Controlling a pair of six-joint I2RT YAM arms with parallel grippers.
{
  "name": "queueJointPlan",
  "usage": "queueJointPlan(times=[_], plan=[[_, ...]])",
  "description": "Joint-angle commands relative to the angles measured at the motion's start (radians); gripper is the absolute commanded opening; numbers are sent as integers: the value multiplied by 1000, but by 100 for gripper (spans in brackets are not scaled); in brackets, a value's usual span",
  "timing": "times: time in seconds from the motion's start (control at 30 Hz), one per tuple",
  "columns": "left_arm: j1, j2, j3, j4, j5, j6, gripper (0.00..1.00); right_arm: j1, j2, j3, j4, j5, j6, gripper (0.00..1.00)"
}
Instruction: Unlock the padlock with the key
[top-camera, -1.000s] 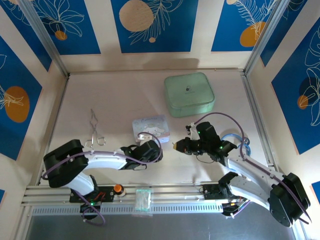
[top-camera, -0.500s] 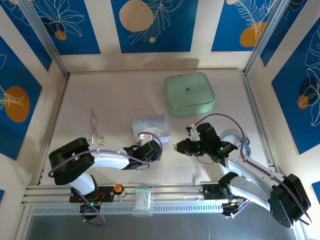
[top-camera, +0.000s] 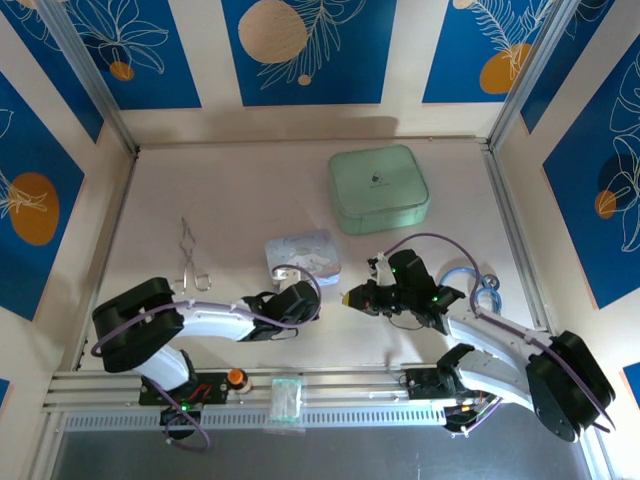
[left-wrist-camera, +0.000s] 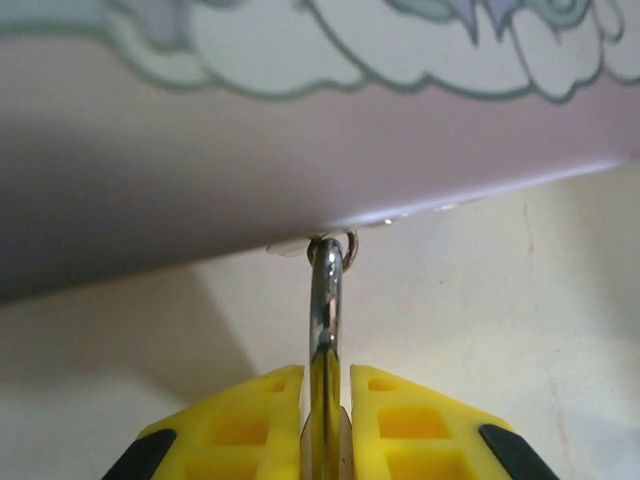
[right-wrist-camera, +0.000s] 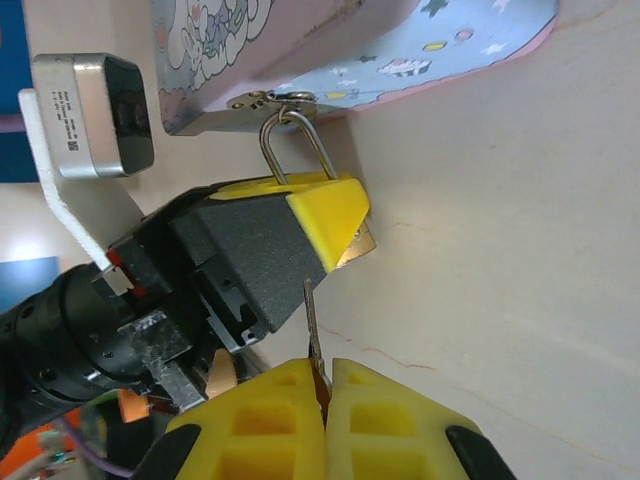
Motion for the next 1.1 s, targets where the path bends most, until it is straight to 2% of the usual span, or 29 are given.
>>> queueJointPlan(times=[0.0, 0.27, 0.33, 0.43, 0.7, 0.83, 1.07], plan=[[1, -64, -47, 70, -28, -97, 7, 6, 48, -49, 200, -127, 94, 0], [24, -170, -112, 191, -51, -237, 7, -16, 172, -87, 432, -289, 172, 0], [26, -155, -146, 288, -45, -296, 5, -10, 208, -76, 462, -316, 199, 0], [27, -111, -186, 435, -41, -379, 4, 9, 257, -71, 537, -328, 272, 0], [27, -53, -237, 605, -67, -496, 2, 20, 307, -85, 592, -288, 396, 0], [27, 1, -251, 765, -69, -525, 0, 34, 352, -76, 634, -300, 422, 0], [26, 47, -249, 847, -69, -551, 0, 8, 422, -81, 722, -324, 441, 0]])
